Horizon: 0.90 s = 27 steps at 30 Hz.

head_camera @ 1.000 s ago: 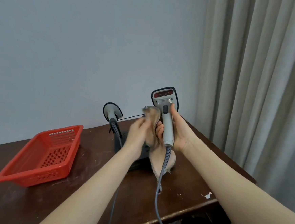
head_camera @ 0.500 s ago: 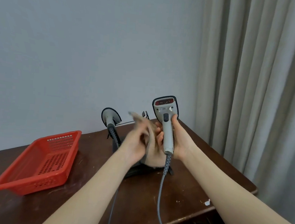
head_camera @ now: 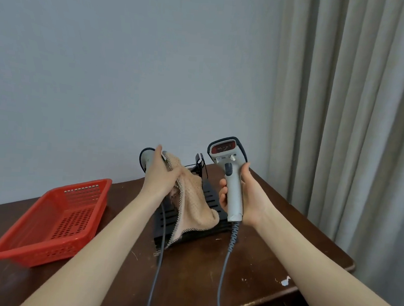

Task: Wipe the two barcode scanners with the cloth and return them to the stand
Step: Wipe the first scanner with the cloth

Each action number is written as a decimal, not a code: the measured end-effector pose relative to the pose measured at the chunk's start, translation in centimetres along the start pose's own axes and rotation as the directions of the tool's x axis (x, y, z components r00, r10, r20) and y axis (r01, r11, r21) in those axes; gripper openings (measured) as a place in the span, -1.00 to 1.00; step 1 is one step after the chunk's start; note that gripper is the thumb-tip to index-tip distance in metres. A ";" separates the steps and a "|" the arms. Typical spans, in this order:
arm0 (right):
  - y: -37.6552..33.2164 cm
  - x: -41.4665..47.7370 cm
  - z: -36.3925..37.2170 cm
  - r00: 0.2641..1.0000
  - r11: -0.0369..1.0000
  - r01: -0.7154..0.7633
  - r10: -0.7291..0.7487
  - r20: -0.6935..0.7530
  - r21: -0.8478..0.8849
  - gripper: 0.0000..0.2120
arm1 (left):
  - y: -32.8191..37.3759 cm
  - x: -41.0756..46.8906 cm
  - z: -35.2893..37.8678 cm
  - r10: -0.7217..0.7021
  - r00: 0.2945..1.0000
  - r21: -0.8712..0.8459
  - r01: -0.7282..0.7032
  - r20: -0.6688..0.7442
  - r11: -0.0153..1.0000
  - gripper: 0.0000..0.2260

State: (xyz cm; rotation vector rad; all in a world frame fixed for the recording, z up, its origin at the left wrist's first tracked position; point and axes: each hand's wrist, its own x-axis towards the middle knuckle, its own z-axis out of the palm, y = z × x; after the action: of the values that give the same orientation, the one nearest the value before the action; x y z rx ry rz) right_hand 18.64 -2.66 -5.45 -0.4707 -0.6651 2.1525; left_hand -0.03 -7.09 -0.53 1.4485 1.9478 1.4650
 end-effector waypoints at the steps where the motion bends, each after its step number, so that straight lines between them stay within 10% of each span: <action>1: 0.0 0.1 0.0 1.000 1.000 -0.002 0.002 0.003 -0.002 -0.45 | 0.2 -0.1 -0.1 0.030 0.999 0.030 -0.031 0.040 0.999 -0.39; 7: 0.3 0.3 -0.1 0.999 0.998 -0.041 0.041 -0.001 -0.043 -0.45 | 2.3 -0.4 -0.6 0.060 0.974 0.148 -0.094 0.218 0.985 -0.45; 15: 0.5 0.3 -0.5 0.998 0.996 -0.062 0.061 -0.004 -0.063 -0.40 | 4.3 -0.6 -0.8 0.433 0.900 0.551 -0.337 -0.050 0.764 -0.90; 21: 1.1 0.7 0.1 0.997 0.992 -0.075 0.073 -0.017 -0.106 -0.43 | 6.1 -1.3 2.4 0.585 0.793 0.504 -0.441 -0.168 0.742 -0.89; 27: 1.3 0.7 0.5 0.992 0.987 -0.098 0.088 -0.088 -0.126 -0.41 | 5.5 -1.9 4.4 0.463 0.885 0.337 -0.449 0.043 0.827 -0.75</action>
State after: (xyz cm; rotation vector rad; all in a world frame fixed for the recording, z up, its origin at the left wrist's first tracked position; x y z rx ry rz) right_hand 17.20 -2.98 -5.93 -0.6687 -0.7533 2.1722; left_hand 6.86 -6.48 1.63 2.1816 2.0449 1.3821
